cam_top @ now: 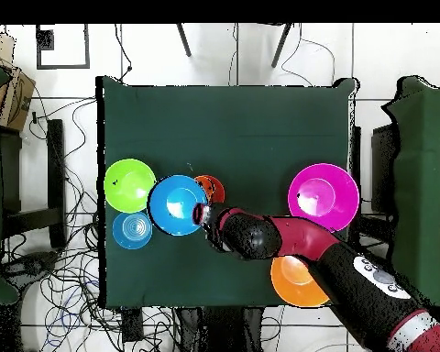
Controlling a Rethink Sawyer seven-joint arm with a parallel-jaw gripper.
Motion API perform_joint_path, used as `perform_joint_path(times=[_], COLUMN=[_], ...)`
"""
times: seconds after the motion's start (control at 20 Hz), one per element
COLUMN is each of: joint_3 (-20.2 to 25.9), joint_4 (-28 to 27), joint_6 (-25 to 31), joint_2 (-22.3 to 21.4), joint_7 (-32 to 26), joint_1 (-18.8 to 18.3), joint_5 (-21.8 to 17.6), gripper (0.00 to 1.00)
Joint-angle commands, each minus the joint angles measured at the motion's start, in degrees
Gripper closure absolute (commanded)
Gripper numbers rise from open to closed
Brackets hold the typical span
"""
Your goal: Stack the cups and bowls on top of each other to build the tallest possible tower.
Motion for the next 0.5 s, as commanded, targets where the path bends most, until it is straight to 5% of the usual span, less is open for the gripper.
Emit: perform_joint_path(times=[0.05,0.5], joint_3=[-1.7,0.0], joint_4=[0.0,-1.3], joint_6=[-4.0,-2.2], joint_2=[2.0,4.8], joint_7=[2.2,-1.5], joint_1=[0.8,-2.8], joint_5=[-4.2,-5.5], gripper=[1.0,1.0])
